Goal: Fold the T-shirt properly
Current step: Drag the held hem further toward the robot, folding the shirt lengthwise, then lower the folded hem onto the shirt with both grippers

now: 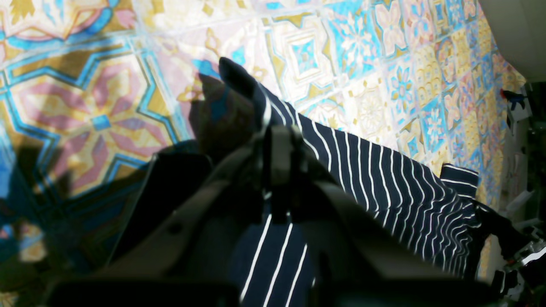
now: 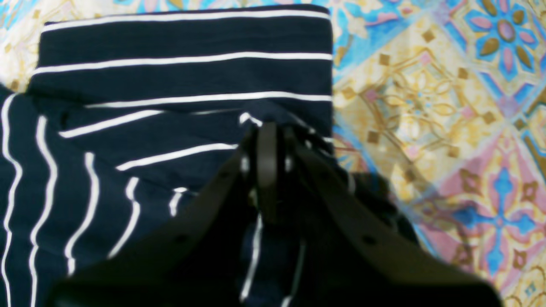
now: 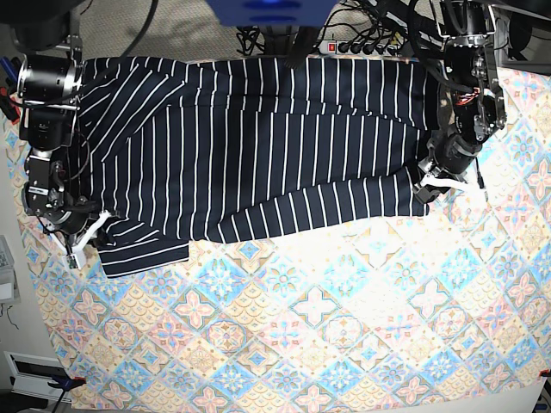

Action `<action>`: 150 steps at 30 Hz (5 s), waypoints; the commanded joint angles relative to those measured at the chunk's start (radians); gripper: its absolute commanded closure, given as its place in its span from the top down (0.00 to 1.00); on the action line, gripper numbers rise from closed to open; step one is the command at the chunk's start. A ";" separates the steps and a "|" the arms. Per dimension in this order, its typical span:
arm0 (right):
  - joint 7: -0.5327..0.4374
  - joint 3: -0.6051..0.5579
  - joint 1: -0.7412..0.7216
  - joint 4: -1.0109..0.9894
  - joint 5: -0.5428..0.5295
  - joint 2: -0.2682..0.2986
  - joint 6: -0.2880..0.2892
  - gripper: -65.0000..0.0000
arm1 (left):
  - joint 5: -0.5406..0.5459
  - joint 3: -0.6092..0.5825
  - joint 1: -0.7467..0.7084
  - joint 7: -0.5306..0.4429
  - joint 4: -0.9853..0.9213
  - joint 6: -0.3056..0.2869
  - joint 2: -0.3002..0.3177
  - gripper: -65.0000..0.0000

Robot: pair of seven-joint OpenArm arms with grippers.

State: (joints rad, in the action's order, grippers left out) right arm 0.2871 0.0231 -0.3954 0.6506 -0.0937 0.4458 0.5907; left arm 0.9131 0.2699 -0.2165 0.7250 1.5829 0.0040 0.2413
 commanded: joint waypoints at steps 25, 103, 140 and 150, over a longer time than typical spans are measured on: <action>0.102 0.249 0.416 0.611 -0.076 0.086 0.002 0.00 | 0.008 0.009 -0.047 -0.015 0.104 -0.008 0.020 0.00; 0.154 0.393 0.494 0.699 0.059 0.005 0.084 0.32 | 0.013 0.004 -0.215 -0.009 -0.065 -0.005 0.076 0.00; 0.027 0.038 0.146 0.088 0.061 0.061 0.090 0.35 | 0.016 0.006 -0.192 -0.009 -0.065 -0.006 0.076 0.00; 0.031 0.045 0.146 0.102 0.056 0.061 0.107 0.00 | 0.016 0.007 -0.192 -0.009 -0.065 -0.006 0.076 0.00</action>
State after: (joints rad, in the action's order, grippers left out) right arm 0.3256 0.0639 -0.2333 0.7380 -0.0296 0.4873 0.6853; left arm 0.9203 0.2699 -0.4107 0.7254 1.5047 0.0036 0.3023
